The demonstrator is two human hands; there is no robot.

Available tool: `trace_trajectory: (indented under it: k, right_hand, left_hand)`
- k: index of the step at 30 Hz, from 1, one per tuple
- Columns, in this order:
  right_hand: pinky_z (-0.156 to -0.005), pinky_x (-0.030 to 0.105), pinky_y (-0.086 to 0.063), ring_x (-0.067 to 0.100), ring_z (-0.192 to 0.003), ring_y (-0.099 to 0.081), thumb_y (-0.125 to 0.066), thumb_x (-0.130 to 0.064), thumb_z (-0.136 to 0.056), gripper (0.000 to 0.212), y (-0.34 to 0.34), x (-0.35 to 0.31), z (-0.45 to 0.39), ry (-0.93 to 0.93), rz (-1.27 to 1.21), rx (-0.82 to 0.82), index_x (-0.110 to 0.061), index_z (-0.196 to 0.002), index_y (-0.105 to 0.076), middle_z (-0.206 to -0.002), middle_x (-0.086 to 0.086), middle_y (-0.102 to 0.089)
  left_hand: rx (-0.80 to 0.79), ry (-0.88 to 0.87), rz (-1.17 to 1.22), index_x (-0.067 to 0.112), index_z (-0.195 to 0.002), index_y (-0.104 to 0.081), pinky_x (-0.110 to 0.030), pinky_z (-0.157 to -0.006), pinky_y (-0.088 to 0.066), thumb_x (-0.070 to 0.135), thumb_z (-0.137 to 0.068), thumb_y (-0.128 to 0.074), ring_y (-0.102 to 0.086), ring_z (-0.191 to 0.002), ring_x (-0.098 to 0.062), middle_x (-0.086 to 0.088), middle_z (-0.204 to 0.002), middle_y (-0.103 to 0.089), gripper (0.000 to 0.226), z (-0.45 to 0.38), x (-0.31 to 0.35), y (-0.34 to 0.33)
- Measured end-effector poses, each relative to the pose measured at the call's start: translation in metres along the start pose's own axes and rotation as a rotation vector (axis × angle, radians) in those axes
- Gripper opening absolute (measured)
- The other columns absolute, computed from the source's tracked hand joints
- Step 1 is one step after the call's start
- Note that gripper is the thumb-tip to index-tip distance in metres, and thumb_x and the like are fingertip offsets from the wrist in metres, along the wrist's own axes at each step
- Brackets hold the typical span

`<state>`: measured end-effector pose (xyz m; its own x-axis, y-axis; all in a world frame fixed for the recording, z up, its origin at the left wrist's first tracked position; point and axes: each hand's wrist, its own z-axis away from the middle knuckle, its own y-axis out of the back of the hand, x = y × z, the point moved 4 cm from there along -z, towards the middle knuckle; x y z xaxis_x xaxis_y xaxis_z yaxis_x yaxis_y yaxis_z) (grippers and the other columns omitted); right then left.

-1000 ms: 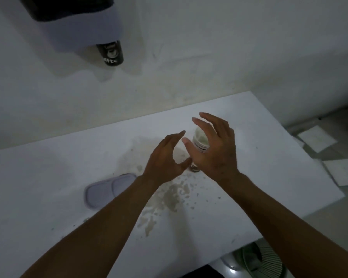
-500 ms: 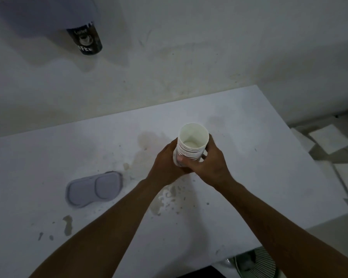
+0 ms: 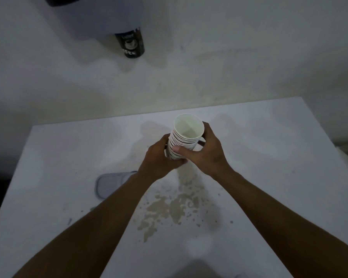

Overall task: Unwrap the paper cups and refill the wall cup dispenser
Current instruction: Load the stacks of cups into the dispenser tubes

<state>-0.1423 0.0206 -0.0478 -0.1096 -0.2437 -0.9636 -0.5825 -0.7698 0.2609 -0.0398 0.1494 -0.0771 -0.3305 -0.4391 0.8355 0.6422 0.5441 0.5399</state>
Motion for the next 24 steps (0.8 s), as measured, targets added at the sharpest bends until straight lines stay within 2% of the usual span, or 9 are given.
trace_trajectory:
  k: [3, 8, 12, 15, 19, 24]
  right_hand:
    - [-0.098, 0.038, -0.054, 0.008, -0.122, -0.056, -0.091, -0.039, -0.064, 0.08, -0.032, -0.018, -0.018, 0.06, 0.011, -0.018, -0.028, -0.132, -0.049, -0.128, -0.018, -0.059]
    - [-0.093, 0.035, -0.057, 0.01, -0.119, -0.057, -0.091, -0.033, -0.066, 0.079, -0.088, -0.032, -0.042, 0.08, -0.006, -0.074, -0.024, -0.133, -0.05, -0.128, -0.014, -0.059]
    - [-0.091, 0.031, -0.058, 0.009, -0.118, -0.057, -0.091, -0.033, -0.067, 0.079, -0.121, -0.037, -0.058, 0.082, 0.022, -0.092, -0.025, -0.133, -0.049, -0.127, -0.015, -0.058]
    - [-0.089, 0.031, -0.059, 0.009, -0.117, -0.058, -0.09, -0.032, -0.068, 0.078, -0.136, -0.042, -0.067, 0.081, 0.04, -0.066, -0.023, -0.134, -0.049, -0.127, -0.011, -0.06]
    - [-0.095, 0.034, -0.056, 0.011, -0.12, -0.056, -0.089, -0.038, -0.068, 0.078, -0.149, -0.047, -0.074, 0.09, 0.116, -0.058, -0.02, -0.134, -0.05, -0.132, -0.006, -0.06]
    - [-0.092, 0.03, -0.057, 0.009, -0.117, -0.058, -0.091, -0.031, -0.066, 0.081, -0.153, -0.052, -0.076, 0.092, 0.112, -0.064, -0.019, -0.135, -0.05, -0.13, -0.007, -0.061]
  left_hand:
    - [0.083, 0.033, -0.045, 0.021, -0.133, -0.052, -0.033, -0.091, -0.055, 0.033, -0.065, -0.09, -0.062, -0.107, -0.014, 0.006, -0.124, -0.066, 0.079, -0.003, -0.02, 0.041]
    - [0.16, 0.08, -0.056, 0.024, -0.132, -0.053, -0.039, -0.09, -0.057, 0.036, -0.063, -0.09, -0.063, -0.105, -0.013, 0.007, -0.121, -0.067, 0.079, -0.009, -0.056, 0.092]
    - [0.155, 0.105, 0.004, 0.023, -0.134, -0.05, -0.042, -0.092, -0.056, 0.029, -0.067, -0.089, -0.059, -0.106, -0.013, 0.007, -0.123, -0.064, 0.078, -0.019, -0.079, 0.111]
    - [0.153, 0.069, 0.041, 0.024, -0.138, -0.046, -0.031, -0.093, -0.054, 0.03, -0.069, -0.088, -0.058, -0.114, -0.014, 0.008, -0.13, -0.06, 0.081, -0.023, -0.084, 0.117]
    - [0.207, -0.074, 0.037, 0.029, -0.142, -0.038, -0.013, -0.097, -0.042, 0.031, -0.076, -0.082, -0.048, -0.12, -0.002, 0.011, -0.139, -0.05, 0.079, -0.022, -0.073, 0.129]
    - [0.236, -0.127, 0.081, 0.018, -0.143, -0.043, -0.025, -0.099, -0.052, 0.034, -0.079, -0.08, -0.058, -0.122, -0.011, 0.002, -0.138, -0.059, 0.076, -0.02, -0.076, 0.14]
